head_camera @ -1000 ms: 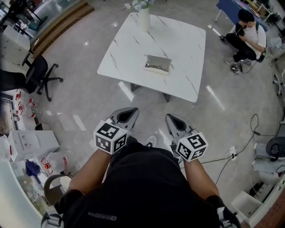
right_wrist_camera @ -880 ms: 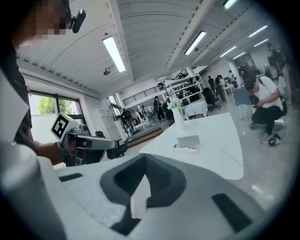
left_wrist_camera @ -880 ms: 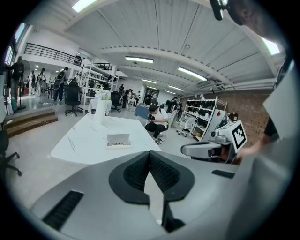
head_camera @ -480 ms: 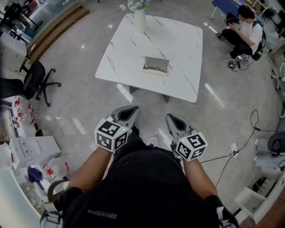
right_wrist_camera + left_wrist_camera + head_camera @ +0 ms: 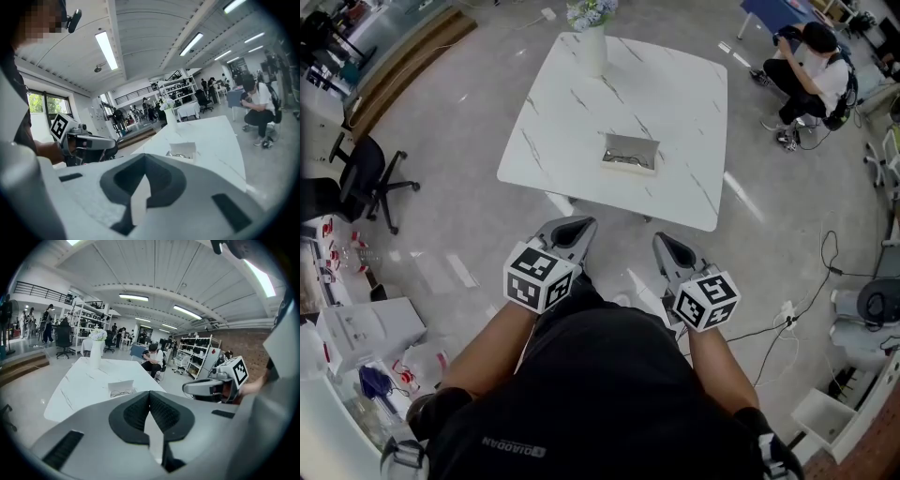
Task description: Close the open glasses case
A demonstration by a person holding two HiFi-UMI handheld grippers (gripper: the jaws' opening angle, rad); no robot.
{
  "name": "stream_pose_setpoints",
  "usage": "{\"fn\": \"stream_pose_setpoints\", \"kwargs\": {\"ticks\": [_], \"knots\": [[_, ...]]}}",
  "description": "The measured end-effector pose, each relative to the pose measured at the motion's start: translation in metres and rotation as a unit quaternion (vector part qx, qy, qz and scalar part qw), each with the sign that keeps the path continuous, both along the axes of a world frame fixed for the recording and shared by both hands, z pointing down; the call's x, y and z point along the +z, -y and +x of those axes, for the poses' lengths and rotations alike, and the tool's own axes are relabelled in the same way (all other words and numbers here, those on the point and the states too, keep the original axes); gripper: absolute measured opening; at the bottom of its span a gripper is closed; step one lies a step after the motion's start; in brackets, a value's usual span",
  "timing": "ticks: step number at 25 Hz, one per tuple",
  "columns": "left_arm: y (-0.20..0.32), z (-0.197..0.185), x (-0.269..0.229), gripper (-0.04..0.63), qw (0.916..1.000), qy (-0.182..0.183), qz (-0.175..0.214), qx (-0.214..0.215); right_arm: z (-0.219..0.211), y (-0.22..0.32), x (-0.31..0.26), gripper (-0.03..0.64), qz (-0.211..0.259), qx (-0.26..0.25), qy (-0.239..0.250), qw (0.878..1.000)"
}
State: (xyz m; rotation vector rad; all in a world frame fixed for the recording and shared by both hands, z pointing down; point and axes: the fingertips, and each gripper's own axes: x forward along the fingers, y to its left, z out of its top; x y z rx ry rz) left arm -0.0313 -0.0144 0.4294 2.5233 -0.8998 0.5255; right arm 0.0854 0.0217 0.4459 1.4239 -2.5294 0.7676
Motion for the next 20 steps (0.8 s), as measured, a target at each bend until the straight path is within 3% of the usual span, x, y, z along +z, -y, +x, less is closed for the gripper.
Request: {"fn": "stream_pose_setpoints", "kwargs": {"ticks": [9, 20], "knots": [[0.087, -0.004, -0.012, 0.003, 0.9983, -0.001, 0.021, 0.054, -0.016, 0.076, -0.021, 0.002, 0.017, 0.033, -0.031, 0.999], [0.153, -0.019, -0.004, 0.003, 0.9908, 0.013, 0.029, 0.132, -0.03, 0.13, -0.021, 0.002, 0.012, 0.106, -0.056, 0.993]]}}
